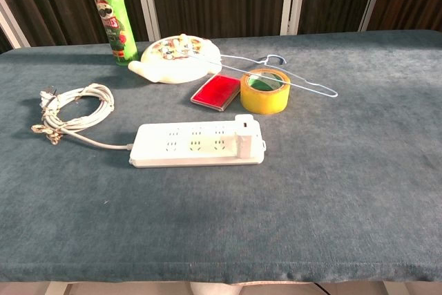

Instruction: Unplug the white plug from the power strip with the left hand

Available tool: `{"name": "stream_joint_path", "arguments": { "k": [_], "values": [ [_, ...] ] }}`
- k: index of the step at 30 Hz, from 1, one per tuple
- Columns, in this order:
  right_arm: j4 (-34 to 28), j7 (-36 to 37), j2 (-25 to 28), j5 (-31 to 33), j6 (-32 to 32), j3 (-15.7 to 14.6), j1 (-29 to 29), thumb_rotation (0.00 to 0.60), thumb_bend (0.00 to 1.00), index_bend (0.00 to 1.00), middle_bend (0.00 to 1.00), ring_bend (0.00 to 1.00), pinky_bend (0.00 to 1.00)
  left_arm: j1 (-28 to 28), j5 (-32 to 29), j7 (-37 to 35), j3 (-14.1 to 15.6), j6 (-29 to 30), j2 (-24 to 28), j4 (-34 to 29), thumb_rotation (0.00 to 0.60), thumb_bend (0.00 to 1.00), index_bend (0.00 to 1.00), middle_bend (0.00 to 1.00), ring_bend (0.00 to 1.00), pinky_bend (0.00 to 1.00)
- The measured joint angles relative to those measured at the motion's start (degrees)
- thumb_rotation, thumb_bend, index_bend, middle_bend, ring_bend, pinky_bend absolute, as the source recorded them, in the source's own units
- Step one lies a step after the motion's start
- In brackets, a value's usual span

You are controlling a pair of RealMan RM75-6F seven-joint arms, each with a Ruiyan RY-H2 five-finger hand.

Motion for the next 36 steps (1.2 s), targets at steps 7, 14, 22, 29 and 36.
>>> {"name": "stream_joint_path", "arguments": {
  "k": [7,14,22,29,36],
  "values": [
    [-0.20,-0.12,-0.40,-0.17,-0.35,0.07,0.29,0.600,0.15,0.00,0.00,0.00,0.00,-2.74,2.96,2.20,-0.43,-3.30,-3.98,-0.98,0.600,0.39,0.00,0.00,0.00,0.14],
    [0.08,0.97,-0.78,-0.84,-0.76,-0.07,0.78,0.600,0.15,0.00,0.00,0.00,0.00,-8.24,4.66,1.52,-2.64,-9.07,-15.24,-0.87,0.600,0.39,0.00,0.03,0.01,0.13],
    [0.46,1.29,-0.78,0.39,-1.29,0.50,1.02,0.600,0.15,0.00,0.00,0.00,0.00,-14.91,1.19,11.37,-7.59,-20.63,-28.57,3.00,0.600,0.39,0.00,0.00,0.00,0.12],
    [0.61,1.02,-0.79,1.58,-2.33,0.83,1.40,0.600,0.15,0.00,0.00,0.00,0.00,-19.43,-1.45,19.31,-11.78,-24.06,-37.33,11.24,0.600,0.38,0.00,0.00,0.00,0.11],
    [0.12,0.55,-0.70,2.80,-3.13,1.17,1.62,0.600,0.15,0.00,0.00,0.00,0.00,-22.95,-2.87,23.33,-14.71,-25.15,-42.84,19.11,0.600,0.38,0.00,0.00,0.00,0.11]
  ]
}}
